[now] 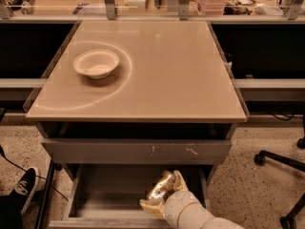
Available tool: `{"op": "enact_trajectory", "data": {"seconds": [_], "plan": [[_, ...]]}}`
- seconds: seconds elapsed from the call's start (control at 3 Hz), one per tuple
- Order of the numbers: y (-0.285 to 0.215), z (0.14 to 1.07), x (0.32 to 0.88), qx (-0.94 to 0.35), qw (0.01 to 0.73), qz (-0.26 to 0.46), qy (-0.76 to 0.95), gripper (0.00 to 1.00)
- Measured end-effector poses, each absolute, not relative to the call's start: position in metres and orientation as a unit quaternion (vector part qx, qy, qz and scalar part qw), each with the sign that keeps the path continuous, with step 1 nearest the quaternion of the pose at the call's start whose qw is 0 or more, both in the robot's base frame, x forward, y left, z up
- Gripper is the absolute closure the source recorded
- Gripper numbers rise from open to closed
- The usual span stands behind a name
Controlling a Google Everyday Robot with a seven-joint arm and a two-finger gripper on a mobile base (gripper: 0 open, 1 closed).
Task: Pick orange can from middle drawer and place on counter
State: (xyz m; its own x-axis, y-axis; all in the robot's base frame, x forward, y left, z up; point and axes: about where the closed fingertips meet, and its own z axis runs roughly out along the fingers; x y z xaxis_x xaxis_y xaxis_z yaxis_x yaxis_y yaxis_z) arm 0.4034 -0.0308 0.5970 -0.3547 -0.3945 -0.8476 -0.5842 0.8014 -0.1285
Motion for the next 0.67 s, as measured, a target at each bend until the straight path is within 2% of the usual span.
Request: {"op": "enact_trajectory", "data": {"seconds": [0.67], "plan": [[-0.035,0.688,0.461,-0.340,0.503,0.096,0.789,1.00]]}}
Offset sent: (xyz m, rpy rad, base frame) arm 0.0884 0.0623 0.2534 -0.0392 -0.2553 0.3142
